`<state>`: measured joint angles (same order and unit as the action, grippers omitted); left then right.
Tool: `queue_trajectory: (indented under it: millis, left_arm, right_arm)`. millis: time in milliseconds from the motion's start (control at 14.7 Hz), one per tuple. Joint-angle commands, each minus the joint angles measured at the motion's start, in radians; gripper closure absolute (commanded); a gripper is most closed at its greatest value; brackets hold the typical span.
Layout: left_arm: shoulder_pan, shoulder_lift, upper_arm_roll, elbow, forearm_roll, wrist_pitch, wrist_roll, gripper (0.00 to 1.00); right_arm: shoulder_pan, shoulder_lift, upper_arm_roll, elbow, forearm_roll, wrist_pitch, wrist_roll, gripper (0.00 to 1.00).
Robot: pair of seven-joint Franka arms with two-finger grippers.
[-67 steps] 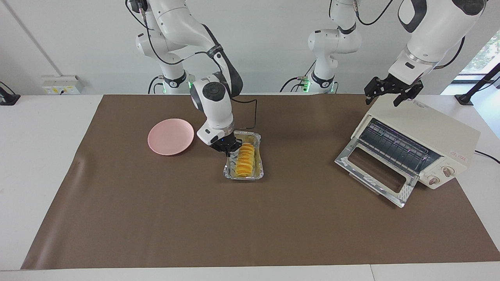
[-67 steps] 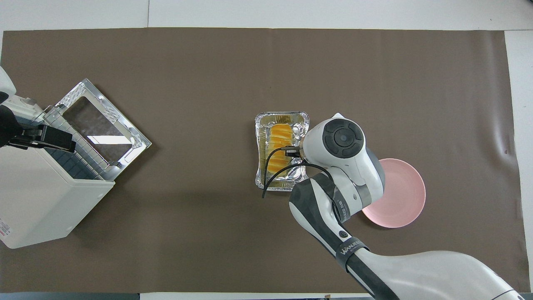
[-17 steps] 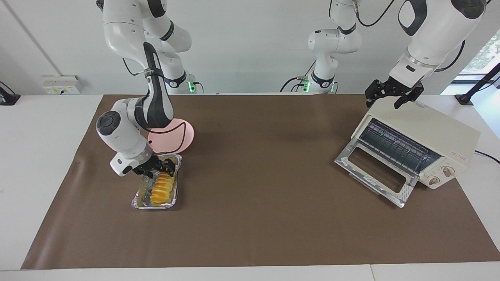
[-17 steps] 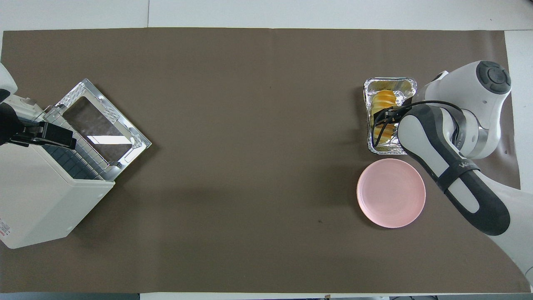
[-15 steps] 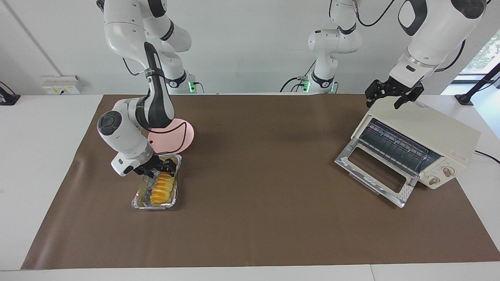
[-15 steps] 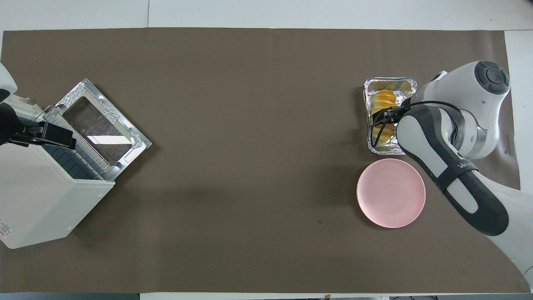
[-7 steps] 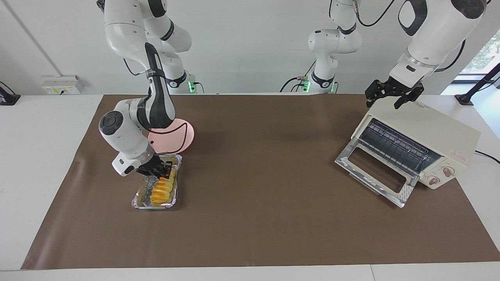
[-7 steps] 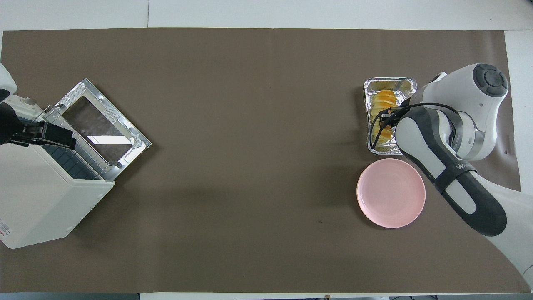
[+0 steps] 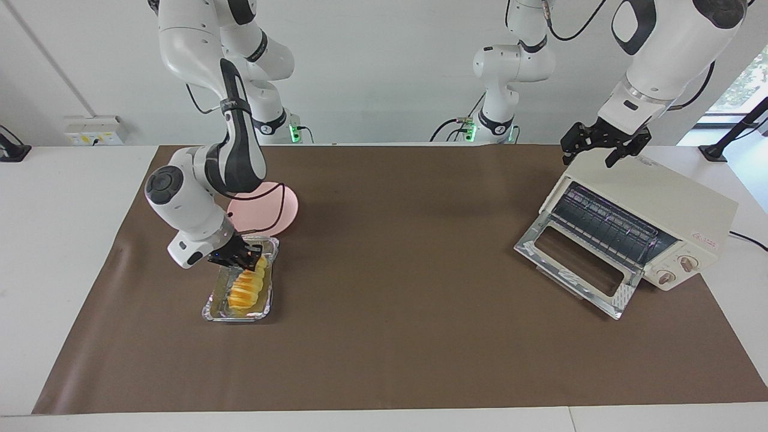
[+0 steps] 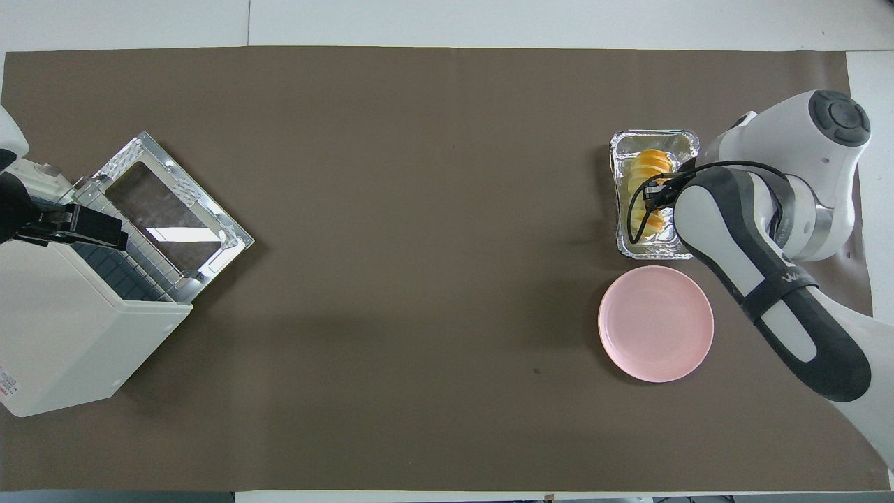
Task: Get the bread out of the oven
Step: 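Move the bread onto the pink plate with the right gripper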
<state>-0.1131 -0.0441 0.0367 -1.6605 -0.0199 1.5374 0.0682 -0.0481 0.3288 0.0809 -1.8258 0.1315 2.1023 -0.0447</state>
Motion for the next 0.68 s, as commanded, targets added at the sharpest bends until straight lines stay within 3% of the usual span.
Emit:
queue_trajectory:
  millis: [0,341,613]
  left_arm:
    - [0.007,-0.016,-0.003,-0.01,0.001,0.009,0.007,0.0]
    - [0.007,-0.016,-0.003,-0.01,0.001,0.009,0.007,0.0]
    - [0.007,-0.016,-0.003,-0.01,0.001,0.009,0.007,0.0]
  right_arm:
    - [-0.004,-0.069,0.002,0.062,-0.026,-0.154,0.025,1.0]
    - [-0.001,-0.242,0.005,0.018,-0.029,-0.39,0.04,1.0]
    - [0.05,-0.466,0.008,-0.255,-0.029,-0.338,0.095,1.0]
